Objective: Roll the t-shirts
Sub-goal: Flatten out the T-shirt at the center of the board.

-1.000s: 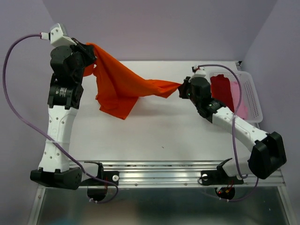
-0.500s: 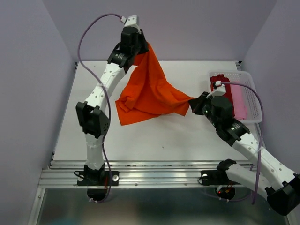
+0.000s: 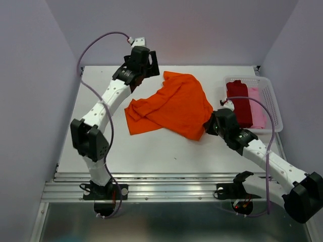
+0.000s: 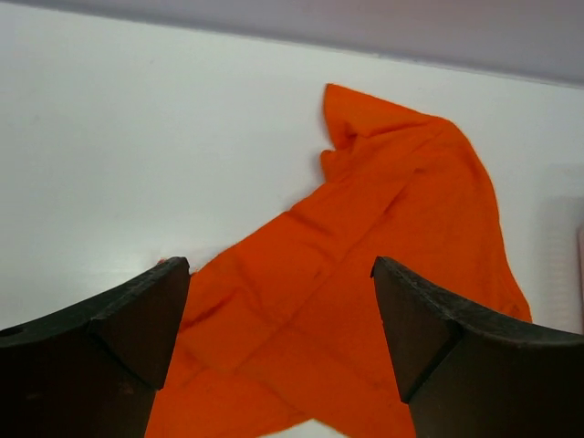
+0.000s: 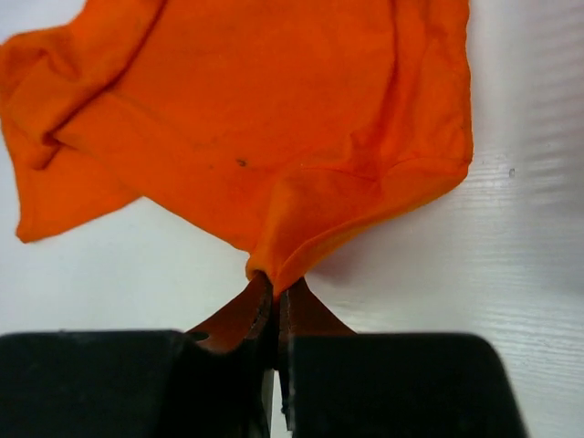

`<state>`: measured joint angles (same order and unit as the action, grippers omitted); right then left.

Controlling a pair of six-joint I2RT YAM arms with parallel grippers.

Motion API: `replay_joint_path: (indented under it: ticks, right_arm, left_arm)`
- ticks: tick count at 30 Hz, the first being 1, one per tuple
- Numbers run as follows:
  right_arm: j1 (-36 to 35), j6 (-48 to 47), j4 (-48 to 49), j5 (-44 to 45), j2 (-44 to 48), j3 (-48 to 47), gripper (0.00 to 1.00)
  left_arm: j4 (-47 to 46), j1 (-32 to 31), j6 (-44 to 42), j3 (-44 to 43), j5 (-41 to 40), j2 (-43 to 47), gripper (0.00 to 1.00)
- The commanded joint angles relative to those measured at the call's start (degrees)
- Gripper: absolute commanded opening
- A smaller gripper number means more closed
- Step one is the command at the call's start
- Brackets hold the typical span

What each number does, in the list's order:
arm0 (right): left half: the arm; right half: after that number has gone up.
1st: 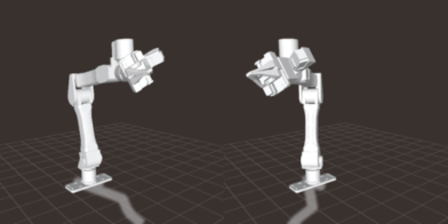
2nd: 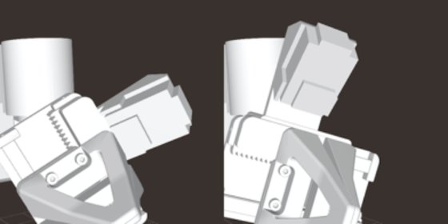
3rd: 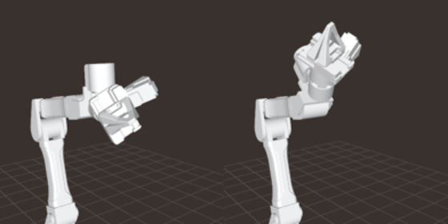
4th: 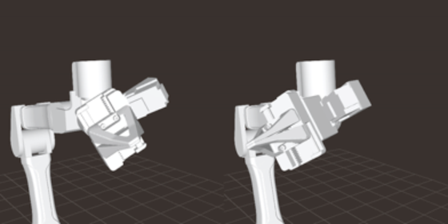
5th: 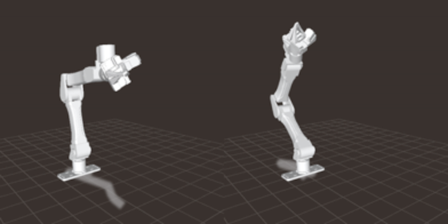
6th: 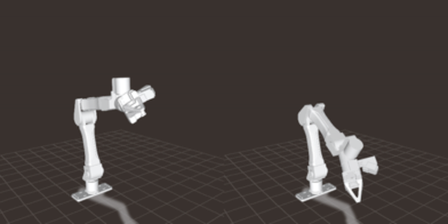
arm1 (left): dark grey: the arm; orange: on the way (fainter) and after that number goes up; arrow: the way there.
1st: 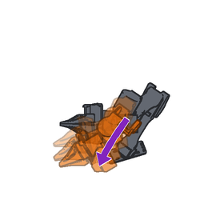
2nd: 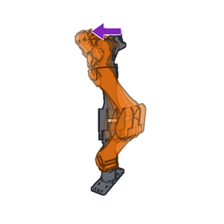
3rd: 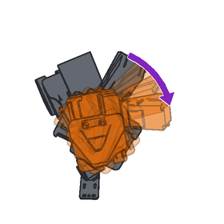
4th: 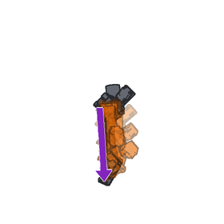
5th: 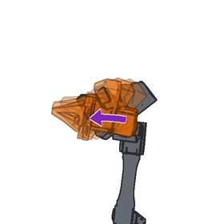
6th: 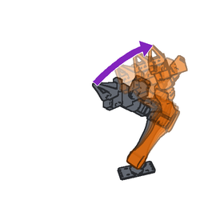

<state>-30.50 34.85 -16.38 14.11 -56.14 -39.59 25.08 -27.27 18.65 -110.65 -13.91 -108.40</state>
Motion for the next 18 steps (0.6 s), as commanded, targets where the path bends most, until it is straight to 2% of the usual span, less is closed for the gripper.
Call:
replay_joint_path:
  ticks: [1, 2, 3, 4, 5, 7, 9, 10, 14, 17, 18]
  right_arm:
    - [-0.61, -0.75, -1.63, 0.13, -3.01, 0.22, 0.21]
    - [-0.61, -0.75, -2.16, 0.13, -3.36, 0.31, 0.40]
    - [-0.61, -0.75, -3.03, 0.22, -3.71, 0.39, 0.56]
    - [-0.61, -0.58, -3.65, 0.57, -3.89, 0.48, 0.66]
    - [-0.61, -0.23, -4.09, 1.00, -3.72, 0.57, 0.75]
    - [-0.61, 0.13, -5.15, 2.58, -2.32, 0.57, 0.85]
    - [-0.61, 0.04, -5.24, 4.43, -0.82, 0.40, 0.93]
    - [-0.61, -0.13, -5.24, 5.13, 0.49, -0.13, 0.96]
    - [-0.61, -1.36, -4.63, 7.77, 0.86, -1.36, 0.96]
    - [-0.61, -1.98, -3.75, 7.34, -0.19, -2.33, 0.96]
    - [-0.61, -1.98, -3.31, 6.90, -0.72, -2.42, 0.96]
  left_arm:
    - [1.55, 0.28, 4.45, 14.45, -11.22, 14.86, 0.92]
    - [1.29, 0.20, 5.68, 23.72, -11.92, 19.32, 0.91]
    - [1.63, 0.28, 7.17, 27.90, -12.19, 21.19, 0.90]
    - [1.99, 0.28, 10.67, 35.52, -12.10, 23.04, 0.90]
    - [2.25, 0.28, 12.61, 39.16, -10.89, 26.02, 0.90]
    - [2.60, 0.20, 18.66, 48.71, -9.13, 30.32, 0.90]
    - [1.90, 0.20, 22.89, 54.37, -7.98, 33.33, 0.90]
    - [1.47, 0.20, 27.62, 59.36, -6.93, 36.13, 0.90]
    - [-3.19, 0.28, 33.10, 67.30, -3.32, 38.88, 0.86]
    - [-3.72, 0.28, 35.30, 68.99, -5.77, 36.78, 0.83]
    - [-4.33, 0.28, 36.27, 69.34, -6.21, 36.07, 0.78]
